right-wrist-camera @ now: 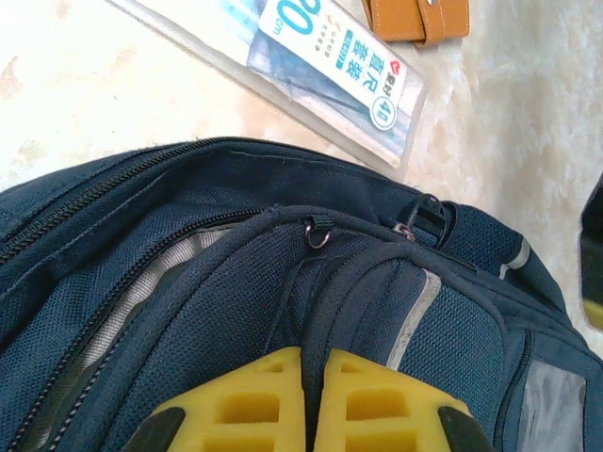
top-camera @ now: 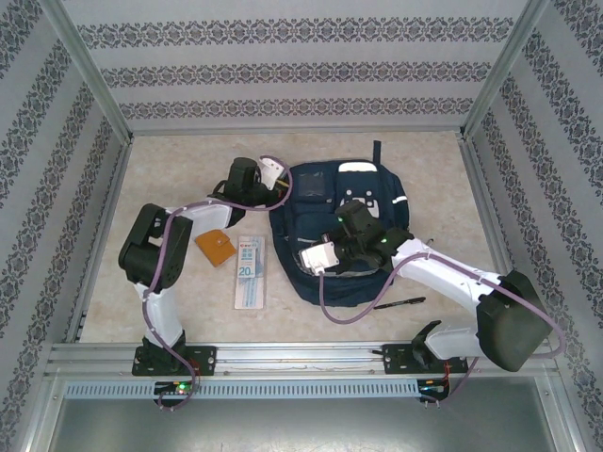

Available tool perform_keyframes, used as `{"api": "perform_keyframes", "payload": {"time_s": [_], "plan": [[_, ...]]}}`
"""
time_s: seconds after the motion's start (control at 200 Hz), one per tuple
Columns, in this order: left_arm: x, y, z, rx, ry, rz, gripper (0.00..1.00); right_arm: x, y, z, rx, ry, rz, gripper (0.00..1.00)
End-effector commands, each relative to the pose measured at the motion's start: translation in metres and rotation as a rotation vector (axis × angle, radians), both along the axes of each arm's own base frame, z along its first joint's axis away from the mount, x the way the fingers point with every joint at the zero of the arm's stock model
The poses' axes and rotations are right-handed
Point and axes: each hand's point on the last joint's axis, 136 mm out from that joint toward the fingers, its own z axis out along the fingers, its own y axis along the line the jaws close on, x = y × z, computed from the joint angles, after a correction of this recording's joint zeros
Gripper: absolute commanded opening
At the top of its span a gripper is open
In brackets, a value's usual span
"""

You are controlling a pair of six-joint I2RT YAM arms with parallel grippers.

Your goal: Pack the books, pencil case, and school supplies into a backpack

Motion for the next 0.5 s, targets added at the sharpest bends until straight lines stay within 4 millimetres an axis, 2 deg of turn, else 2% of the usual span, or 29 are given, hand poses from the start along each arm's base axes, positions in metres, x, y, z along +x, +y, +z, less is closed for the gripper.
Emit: {"api": "perform_keyframes", "payload": {"time_s": [0.0, 0.075, 0.115, 0.165, 0.205, 0.275, 0.375, 0.435, 0.495], "plan": [[0.005, 0.003, -0.006, -0.007, 0.019, 0.018, 0.0, 0.003, 0.007, 0.016, 0.049, -0.046, 0.043, 0.0], [-0.003, 0.002, 0.009, -0.054, 0.0, -0.027, 0.0, 0.007, 0.007, 0.023, 0.073, -0.046, 0.033, 0.0], [-0.012, 0.001, 0.021, -0.086, -0.014, -0.08, 0.14, 0.01, 0.005, 0.028, 0.091, -0.046, 0.023, 0.0], [-0.027, 0.002, 0.035, -0.112, -0.039, -0.153, 0.36, 0.012, 0.004, 0.033, 0.109, -0.048, 0.014, 0.0], [-0.041, 0.005, 0.043, -0.118, -0.06, -0.201, 0.43, 0.014, 0.002, 0.036, 0.118, -0.049, 0.009, 0.0], [-0.07, 0.009, 0.052, -0.128, -0.088, -0.323, 0.44, 0.015, -0.001, 0.04, 0.133, -0.052, 0.003, 0.0], [-0.111, 0.01, 0.046, -0.09, -0.098, -0.501, 0.44, 0.015, -0.003, 0.045, 0.145, -0.06, 0.003, 0.0], [-0.12, 0.011, 0.038, -0.05, -0.107, -0.543, 0.43, 0.015, -0.003, 0.047, 0.152, -0.063, 0.004, 0.0], [-0.119, 0.014, 0.031, -0.003, -0.112, -0.556, 0.43, 0.013, -0.002, 0.048, 0.154, -0.061, 0.009, 0.0]]}}
